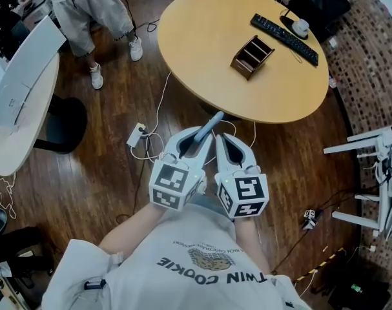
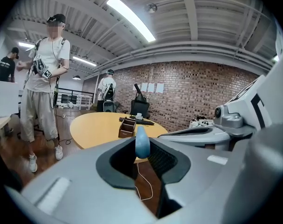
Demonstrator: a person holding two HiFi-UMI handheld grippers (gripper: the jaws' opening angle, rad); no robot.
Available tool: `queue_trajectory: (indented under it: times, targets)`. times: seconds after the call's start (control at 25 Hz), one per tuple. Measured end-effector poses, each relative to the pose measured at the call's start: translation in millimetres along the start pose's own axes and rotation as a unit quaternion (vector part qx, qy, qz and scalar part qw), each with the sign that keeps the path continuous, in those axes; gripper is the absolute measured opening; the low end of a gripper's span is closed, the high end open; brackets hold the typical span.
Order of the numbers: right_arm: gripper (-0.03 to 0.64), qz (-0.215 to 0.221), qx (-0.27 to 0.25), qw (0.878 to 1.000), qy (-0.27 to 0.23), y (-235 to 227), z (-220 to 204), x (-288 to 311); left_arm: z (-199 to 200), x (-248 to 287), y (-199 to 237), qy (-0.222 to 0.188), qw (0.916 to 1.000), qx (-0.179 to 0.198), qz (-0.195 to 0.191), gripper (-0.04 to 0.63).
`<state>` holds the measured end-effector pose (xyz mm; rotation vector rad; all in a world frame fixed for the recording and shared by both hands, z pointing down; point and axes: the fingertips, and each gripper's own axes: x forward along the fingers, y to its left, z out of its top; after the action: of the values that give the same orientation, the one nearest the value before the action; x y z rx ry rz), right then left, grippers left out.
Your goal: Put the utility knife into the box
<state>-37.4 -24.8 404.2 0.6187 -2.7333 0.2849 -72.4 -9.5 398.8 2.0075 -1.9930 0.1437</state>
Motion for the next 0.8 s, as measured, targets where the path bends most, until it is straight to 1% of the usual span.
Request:
queue_trajectory:
  times: [0.36,0.8]
  targets:
    - [-0.001,0.008,0.011,1.0,-0.009,-64.7,9.7,4.3,18.2,57.7,-20.7,0.002,0.9998,0.016,0.013,0.071]
    - [0.0,0.008,0.01,1.0,-0.008,-99.1,19.1,18.4,33.8,97.8,-16.4,0.005,0.9997,0.021,0.012,0.071]
